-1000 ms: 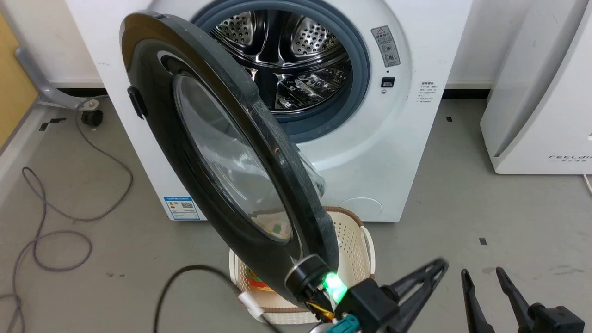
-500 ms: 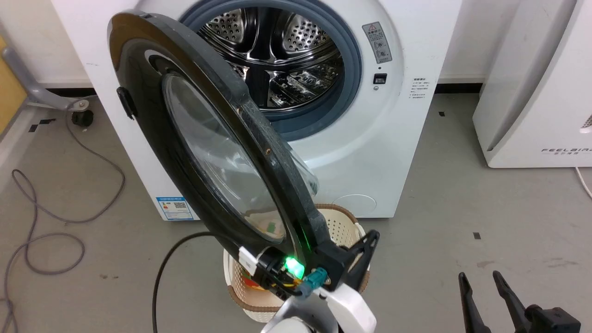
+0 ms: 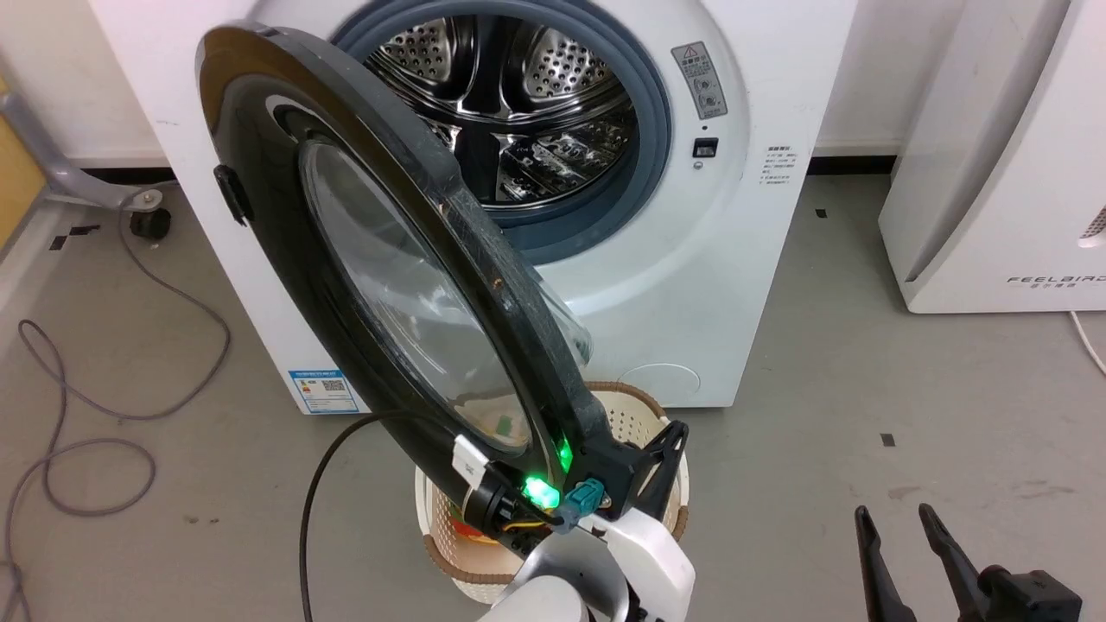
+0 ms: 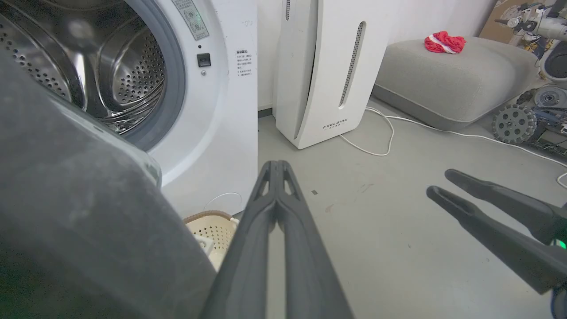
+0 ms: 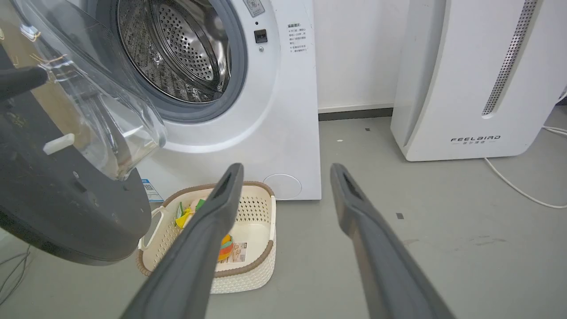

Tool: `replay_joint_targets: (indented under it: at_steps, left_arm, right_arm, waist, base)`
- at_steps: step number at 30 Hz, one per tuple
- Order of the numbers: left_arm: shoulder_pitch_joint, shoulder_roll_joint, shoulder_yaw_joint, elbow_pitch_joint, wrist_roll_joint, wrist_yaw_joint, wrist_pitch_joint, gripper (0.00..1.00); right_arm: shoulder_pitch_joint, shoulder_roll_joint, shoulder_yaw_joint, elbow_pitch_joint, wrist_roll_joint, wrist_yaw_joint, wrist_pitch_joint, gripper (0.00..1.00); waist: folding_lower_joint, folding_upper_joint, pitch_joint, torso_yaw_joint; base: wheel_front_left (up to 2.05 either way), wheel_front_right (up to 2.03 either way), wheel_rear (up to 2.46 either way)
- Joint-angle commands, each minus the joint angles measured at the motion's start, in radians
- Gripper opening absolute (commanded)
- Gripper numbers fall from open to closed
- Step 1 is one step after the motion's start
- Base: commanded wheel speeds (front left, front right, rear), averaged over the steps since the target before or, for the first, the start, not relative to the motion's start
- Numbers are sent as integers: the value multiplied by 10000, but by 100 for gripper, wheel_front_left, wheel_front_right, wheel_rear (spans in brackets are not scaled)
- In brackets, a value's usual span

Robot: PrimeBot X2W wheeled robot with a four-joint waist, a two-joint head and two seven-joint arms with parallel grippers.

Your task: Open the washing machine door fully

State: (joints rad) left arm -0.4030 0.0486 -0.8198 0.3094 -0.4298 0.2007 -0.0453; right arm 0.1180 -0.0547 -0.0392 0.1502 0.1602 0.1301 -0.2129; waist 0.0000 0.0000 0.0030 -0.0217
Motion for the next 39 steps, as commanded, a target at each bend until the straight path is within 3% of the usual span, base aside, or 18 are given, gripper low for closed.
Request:
replay_joint_targets:
  at_steps: [1, 11, 21, 31, 39]
  left_arm:
    - [-147, 17, -21, 129, -118, 80, -64, 0]
    - [92, 125, 113, 476, -416, 294, -265, 0]
    - [1169, 917, 392, -771, -652, 891, -39, 0]
    - [2735, 2175, 636, -3076, -621, 1874, 358, 0]
    - [3954, 3180, 790, -4938, -440, 2813, 909, 0]
  right_arm:
    - [-110, 45, 4, 21, 91, 6, -37, 100]
    - [-41, 45, 9, 43, 75, 6, 12, 100]
    - [94, 45, -12, 29, 94, 6, 117, 100]
    - [229, 45, 8, -9, 97, 6, 276, 100]
    - [334, 45, -21, -6, 88, 6, 346, 100]
  waist:
    - [0, 0, -23, 13]
    - [0, 0, -147, 62]
    - [0, 0, -289, 107]
    - [0, 0, -435, 309]
    - [0, 0, -460, 874]
  base:
    - [0, 0, 0]
    - [0, 0, 0]
    - [0, 0, 0]
    - [0, 0, 0]
    - [0, 0, 0]
